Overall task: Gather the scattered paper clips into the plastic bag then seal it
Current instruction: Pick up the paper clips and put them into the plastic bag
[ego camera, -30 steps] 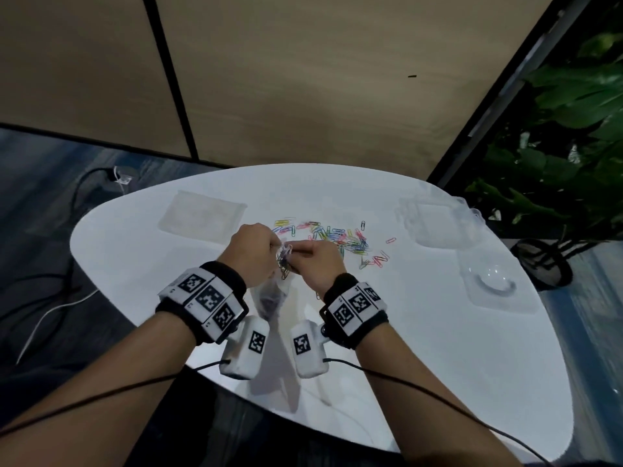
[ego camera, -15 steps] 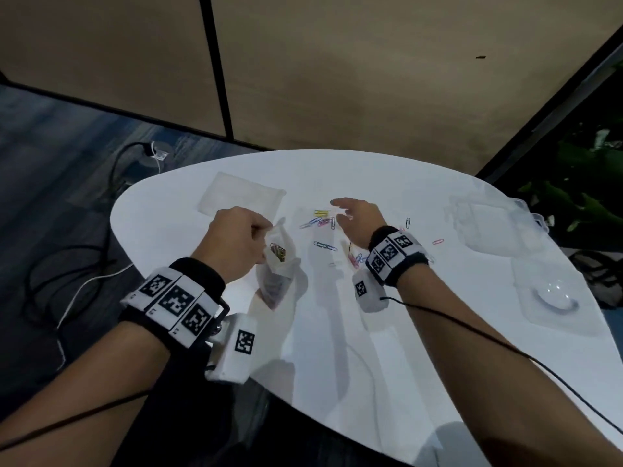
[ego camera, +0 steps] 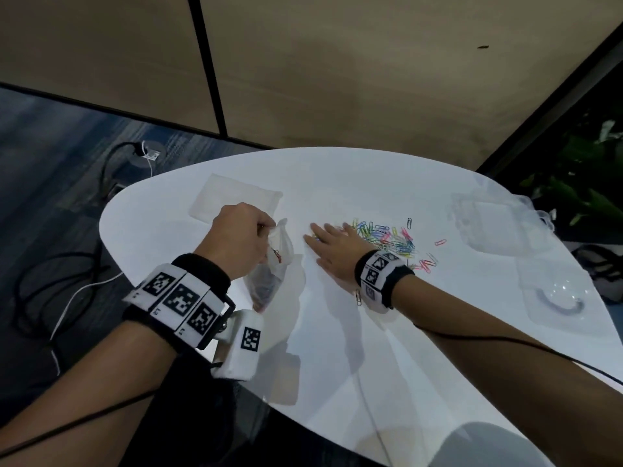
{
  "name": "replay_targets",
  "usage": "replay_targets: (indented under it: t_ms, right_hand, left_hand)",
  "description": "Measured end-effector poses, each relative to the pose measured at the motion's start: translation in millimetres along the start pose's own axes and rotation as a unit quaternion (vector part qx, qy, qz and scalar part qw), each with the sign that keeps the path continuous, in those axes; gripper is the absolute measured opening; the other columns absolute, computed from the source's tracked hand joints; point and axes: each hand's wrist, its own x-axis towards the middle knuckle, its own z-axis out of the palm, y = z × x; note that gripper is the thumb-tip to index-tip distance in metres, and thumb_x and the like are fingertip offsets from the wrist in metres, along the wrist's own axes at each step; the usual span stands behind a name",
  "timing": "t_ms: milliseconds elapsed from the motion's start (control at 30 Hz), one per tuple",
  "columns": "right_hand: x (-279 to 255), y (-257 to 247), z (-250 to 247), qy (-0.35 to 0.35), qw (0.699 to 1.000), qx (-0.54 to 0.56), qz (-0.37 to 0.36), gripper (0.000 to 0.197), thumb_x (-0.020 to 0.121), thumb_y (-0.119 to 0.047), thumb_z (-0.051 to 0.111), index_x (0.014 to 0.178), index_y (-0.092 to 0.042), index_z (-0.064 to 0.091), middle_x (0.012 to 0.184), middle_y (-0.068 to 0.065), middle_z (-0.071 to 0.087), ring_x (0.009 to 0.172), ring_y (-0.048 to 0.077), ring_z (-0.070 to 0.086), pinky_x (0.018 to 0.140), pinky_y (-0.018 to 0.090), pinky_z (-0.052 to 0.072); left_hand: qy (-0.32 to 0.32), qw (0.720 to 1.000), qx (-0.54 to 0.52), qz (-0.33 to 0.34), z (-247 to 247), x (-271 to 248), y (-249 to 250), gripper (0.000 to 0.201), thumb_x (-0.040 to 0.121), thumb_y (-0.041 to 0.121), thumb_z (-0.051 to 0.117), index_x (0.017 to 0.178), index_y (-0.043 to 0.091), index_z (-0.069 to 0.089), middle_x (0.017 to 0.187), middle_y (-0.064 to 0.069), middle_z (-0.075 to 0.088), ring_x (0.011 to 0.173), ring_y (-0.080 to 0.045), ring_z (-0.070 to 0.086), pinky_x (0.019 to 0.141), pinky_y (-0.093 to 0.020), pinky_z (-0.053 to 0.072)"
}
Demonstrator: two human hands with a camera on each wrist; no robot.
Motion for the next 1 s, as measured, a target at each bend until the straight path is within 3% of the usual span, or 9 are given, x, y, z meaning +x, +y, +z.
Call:
replay_targets:
  t_ms: [133, 200, 267, 500, 667, 800, 833, 900, 1000]
  right_hand:
    - [-21.0, 8.6, 5.5, -0.032, 0.998, 0.014, 0.049, 0.055, 0.102, -0.036, 0.037, 0.152, -0.032, 0.015, 0.162, -0.005, 0.014, 0.142, 0.04, 0.024, 0.108, 0.063, 0.031]
    - [-17.0, 7.9, 12.1, -0.022, 0.998, 0.038, 0.054, 0.063, 0.085, -0.026, 0.069, 0.139, -0.028, 0.038, 0.144, 0.0, 0.042, 0.115, 0.036, 0.05, 0.082, 0.046, 0.054]
    - [-15.6, 0.9, 14.8, -0.014, 0.996, 0.043, 0.079, 0.048, 0.069, -0.013, 0.081, 0.11, -0.02, 0.057, 0.108, -0.001, 0.058, 0.087, 0.023, 0.057, 0.058, 0.029, 0.048]
    - [-30.5, 5.3, -7.3, 0.056, 0.962, 0.165, 0.208, 0.012, 0.083, 0.001, 0.062, 0.074, -0.006, 0.061, 0.084, 0.008, 0.065, 0.08, 0.024, 0.064, 0.065, 0.026, 0.047]
    - [-58.2, 34.2, -20.7, 0.159, 0.757, 0.507, 0.38, 0.01, 0.082, -0.017, 0.072, 0.076, -0.012, 0.08, 0.079, 0.003, 0.077, 0.074, 0.015, 0.069, 0.083, 0.03, 0.059]
    - [-78.5, 14.3, -62.5, 0.158, 0.456, 0.827, 0.288, 0.003, 0.081, 0.001, 0.07, 0.083, 0.003, 0.069, 0.087, 0.019, 0.062, 0.084, 0.022, 0.062, 0.091, 0.037, 0.057]
    - [-80.9, 3.6, -75.0, 0.143, 0.423, 0.857, 0.259, 0.008, 0.084, 0.004, 0.067, 0.091, 0.005, 0.065, 0.089, 0.019, 0.058, 0.088, 0.021, 0.06, 0.088, 0.032, 0.057]
    - [-80.4, -16.3, -92.1, 0.118, 0.418, 0.873, 0.224, 0.017, 0.086, 0.005, 0.065, 0.1, 0.014, 0.064, 0.092, 0.02, 0.058, 0.091, 0.022, 0.06, 0.083, 0.026, 0.059]
    - [-70.7, -37.4, -97.8, 0.105, 0.469, 0.841, 0.249, 0.024, 0.087, 0.005, 0.064, 0.104, 0.022, 0.062, 0.091, 0.024, 0.064, 0.079, 0.024, 0.066, 0.072, 0.025, 0.061]
  left_hand:
    - [-0.013, 1.0, 0.023, 0.01, 5.6, -0.2, 6.3, 0.028, 0.096, 0.003, 0.052, 0.108, 0.006, 0.077, 0.102, -0.016, 0.075, 0.089, -0.036, 0.074, 0.09, -0.044, 0.059]
    - [-0.017, 0.999, 0.042, 0.01, 8.1, -2.0, 11.6, 0.029, 0.096, 0.004, 0.051, 0.111, 0.007, 0.076, 0.108, -0.015, 0.074, 0.098, -0.036, 0.072, 0.093, -0.044, 0.057]
    - [-0.025, 0.998, 0.057, 0.01, 11.2, -2.5, 15.1, 0.029, 0.096, 0.004, 0.051, 0.11, 0.01, 0.076, 0.109, -0.016, 0.073, 0.101, -0.035, 0.07, 0.094, -0.043, 0.057]
    - [-0.046, 0.995, 0.084, 0.016, 25.3, 1.3, 31.1, 0.03, 0.095, 0.003, 0.052, 0.111, 0.009, 0.076, 0.111, -0.014, 0.072, 0.095, -0.032, 0.072, 0.091, -0.038, 0.059]
    - [-0.054, 0.993, 0.105, 0.016, 31.9, 3.9, 46.1, 0.028, 0.092, -0.001, 0.048, 0.1, 0.002, 0.075, 0.1, -0.024, 0.069, 0.102, -0.038, 0.067, 0.083, -0.036, 0.054]
    - [-0.045, 0.994, 0.099, 0.019, 36.9, 0.0, 55.6, 0.013, 0.089, -0.006, 0.045, 0.086, -0.012, 0.057, 0.094, -0.02, 0.056, 0.104, -0.044, 0.061, 0.081, -0.04, 0.054]
    - [-0.042, 0.994, 0.1, 0.022, 37.7, -0.7, 56.0, 0.013, 0.089, -0.006, 0.046, 0.086, -0.013, 0.056, 0.094, -0.02, 0.056, 0.105, -0.044, 0.061, 0.084, -0.042, 0.053]
    - [-0.034, 0.994, 0.097, 0.027, 38.8, -2.0, 56.0, 0.013, 0.089, -0.005, 0.047, 0.09, -0.013, 0.058, 0.096, -0.017, 0.056, 0.107, -0.044, 0.06, 0.086, -0.043, 0.052]
    - [-0.023, 0.996, 0.077, 0.03, 40.0, -2.4, 52.8, 0.017, 0.091, -0.001, 0.05, 0.091, -0.012, 0.064, 0.096, -0.017, 0.059, 0.106, -0.043, 0.062, 0.087, -0.042, 0.053]
